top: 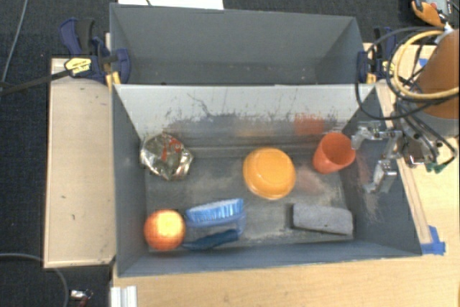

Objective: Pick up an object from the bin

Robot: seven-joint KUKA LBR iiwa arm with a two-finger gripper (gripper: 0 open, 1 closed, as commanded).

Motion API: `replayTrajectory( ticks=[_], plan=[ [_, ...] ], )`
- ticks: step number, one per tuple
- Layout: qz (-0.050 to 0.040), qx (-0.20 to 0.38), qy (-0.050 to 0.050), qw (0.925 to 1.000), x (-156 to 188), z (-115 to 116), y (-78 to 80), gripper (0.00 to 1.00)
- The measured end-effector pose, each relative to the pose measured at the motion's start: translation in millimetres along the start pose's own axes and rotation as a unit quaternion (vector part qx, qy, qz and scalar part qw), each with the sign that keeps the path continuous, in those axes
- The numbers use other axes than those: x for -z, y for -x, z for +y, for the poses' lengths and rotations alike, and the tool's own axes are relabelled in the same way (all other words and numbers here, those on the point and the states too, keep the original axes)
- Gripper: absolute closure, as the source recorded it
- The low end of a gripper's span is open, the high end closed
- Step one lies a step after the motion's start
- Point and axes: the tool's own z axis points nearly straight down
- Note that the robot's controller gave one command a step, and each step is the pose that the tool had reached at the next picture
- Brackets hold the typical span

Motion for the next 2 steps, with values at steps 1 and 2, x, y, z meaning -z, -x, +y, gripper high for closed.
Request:
replayTrajectory(
  ticks=[1,2],
  plan=[
    [0.0,0.0,0.0,1.0,0.0,0.0,0.0,0.0],
    [-0.0018,0.097,0.0,0.9953,-52.0,4.4,8.8,0.0]
  ],
)
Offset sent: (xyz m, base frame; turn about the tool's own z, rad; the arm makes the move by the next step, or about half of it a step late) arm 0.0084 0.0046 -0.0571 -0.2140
